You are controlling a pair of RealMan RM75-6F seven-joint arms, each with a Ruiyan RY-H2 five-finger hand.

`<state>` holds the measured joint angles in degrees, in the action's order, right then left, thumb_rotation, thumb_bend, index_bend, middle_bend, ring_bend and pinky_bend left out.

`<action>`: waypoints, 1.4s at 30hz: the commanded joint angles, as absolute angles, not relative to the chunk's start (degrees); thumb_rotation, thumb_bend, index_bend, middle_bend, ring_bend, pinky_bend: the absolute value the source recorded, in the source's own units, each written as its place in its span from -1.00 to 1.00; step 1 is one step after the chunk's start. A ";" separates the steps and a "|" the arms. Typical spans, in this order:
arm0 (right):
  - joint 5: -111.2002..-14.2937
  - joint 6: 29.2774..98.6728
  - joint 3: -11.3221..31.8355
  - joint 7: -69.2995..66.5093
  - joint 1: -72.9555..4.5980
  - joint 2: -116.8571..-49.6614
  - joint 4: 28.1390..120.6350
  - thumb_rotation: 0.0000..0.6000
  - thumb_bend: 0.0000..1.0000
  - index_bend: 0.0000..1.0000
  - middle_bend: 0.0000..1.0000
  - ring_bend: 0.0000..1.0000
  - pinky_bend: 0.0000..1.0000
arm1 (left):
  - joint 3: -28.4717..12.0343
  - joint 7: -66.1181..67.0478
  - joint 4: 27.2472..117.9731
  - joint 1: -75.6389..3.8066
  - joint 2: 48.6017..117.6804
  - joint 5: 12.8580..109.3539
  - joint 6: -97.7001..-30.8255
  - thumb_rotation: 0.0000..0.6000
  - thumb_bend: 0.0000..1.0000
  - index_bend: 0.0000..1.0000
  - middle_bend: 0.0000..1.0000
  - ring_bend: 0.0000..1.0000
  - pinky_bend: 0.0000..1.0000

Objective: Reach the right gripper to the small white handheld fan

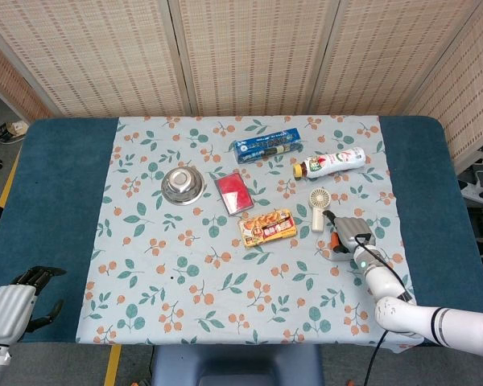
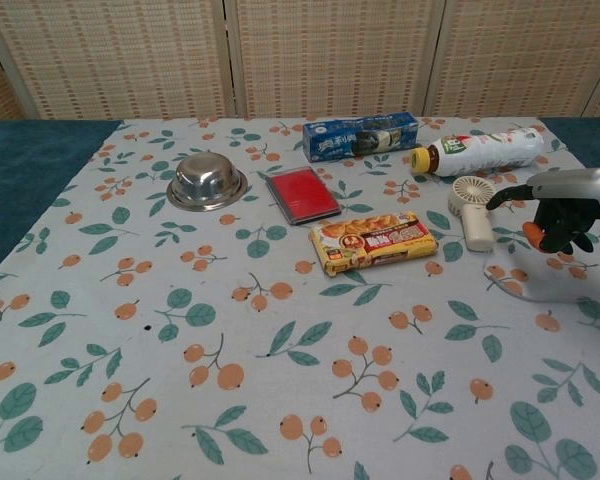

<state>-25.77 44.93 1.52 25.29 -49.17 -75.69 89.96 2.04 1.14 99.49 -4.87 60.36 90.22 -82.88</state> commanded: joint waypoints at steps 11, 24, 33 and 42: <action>-25.99 45.23 1.51 24.75 -49.46 -76.58 89.12 1.00 0.42 -0.86 0.63 0.30 0.34 | 2.06 1.06 99.53 -4.78 60.28 90.27 -82.99 1.00 -0.28 -0.43 -0.41 -0.56 -0.25; -25.84 45.15 1.56 24.46 -49.67 -77.14 88.15 1.00 0.42 -0.87 0.63 0.30 0.34 | 2.01 1.13 99.49 -4.82 60.30 90.15 -82.88 1.00 -0.28 -0.43 -0.40 -0.56 -0.25; -25.49 44.79 1.54 24.27 -49.80 -77.67 87.03 1.00 0.42 -0.87 0.63 0.30 0.34 | 2.01 1.05 99.55 -4.78 60.26 90.25 -83.00 1.00 -0.28 -0.43 -0.40 -0.56 -0.25; -25.82 44.64 1.62 24.13 -49.92 -78.28 86.51 1.00 0.42 -0.87 0.63 0.30 0.34 | 1.98 0.90 99.43 -4.78 60.27 90.22 -83.00 1.00 -0.28 -0.43 -0.40 -0.56 -0.25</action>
